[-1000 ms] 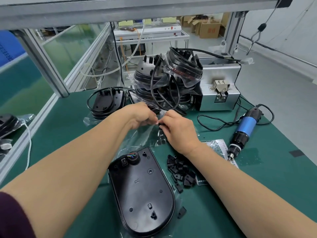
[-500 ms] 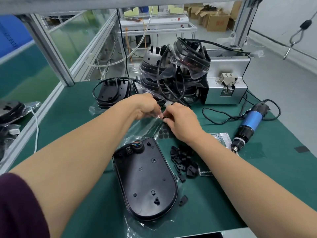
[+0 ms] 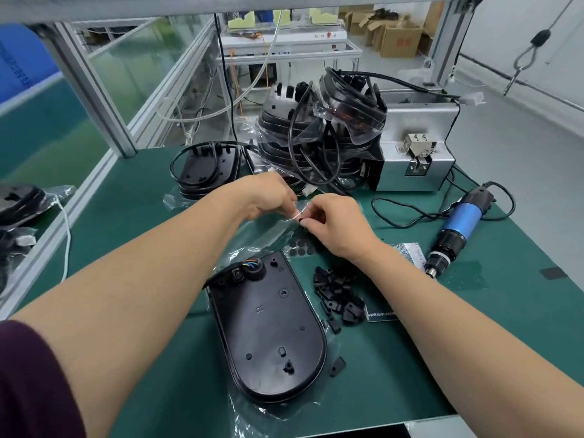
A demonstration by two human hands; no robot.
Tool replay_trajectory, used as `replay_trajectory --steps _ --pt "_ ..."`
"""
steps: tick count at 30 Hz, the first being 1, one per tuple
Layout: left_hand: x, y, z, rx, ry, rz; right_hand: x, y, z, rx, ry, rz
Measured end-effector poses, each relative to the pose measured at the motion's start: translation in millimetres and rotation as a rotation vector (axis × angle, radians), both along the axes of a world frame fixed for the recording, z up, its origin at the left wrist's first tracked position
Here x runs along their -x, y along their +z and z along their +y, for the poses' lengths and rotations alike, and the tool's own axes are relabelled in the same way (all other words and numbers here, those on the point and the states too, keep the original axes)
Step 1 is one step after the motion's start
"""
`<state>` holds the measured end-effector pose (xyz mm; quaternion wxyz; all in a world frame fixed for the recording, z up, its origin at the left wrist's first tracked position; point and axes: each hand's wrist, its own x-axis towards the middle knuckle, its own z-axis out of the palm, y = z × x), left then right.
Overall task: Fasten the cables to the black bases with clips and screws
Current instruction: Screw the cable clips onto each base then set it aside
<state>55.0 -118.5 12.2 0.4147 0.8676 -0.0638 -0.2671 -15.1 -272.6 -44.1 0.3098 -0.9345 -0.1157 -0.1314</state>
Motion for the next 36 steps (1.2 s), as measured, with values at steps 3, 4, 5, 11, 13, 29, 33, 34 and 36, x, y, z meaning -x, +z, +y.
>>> replay_trajectory --steps 3,4,5,11,13,29,33,34,36 --pt "3 -4 0 -0.092 -0.026 -0.12 3 6 0 -0.058 -0.002 0.035" --pt "5 -7 1 -0.104 -0.034 -0.166 6 10 1 -0.091 -0.004 0.048" --pt "6 -10 2 -0.115 -0.04 -0.215 10 14 2 -0.14 -0.001 0.071" --pt "26 -11 23 -0.272 -0.098 -0.568 52 36 10 -0.302 0.183 0.376" --pt "41 -5 37 -0.216 -0.048 -0.61 65 38 14 -0.231 0.214 0.459" --pt "142 -11 72 -0.075 -0.094 -0.574 85 53 32 0.048 0.189 0.515" --pt "148 -12 64 -0.144 -0.096 -0.601 86 59 35 0.096 0.18 0.536" --pt "149 -12 63 -0.148 -0.094 -0.6 86 60 36 0.106 0.178 0.54" --pt "150 -13 61 -0.153 -0.085 -0.591 87 63 39 0.134 0.171 0.548"
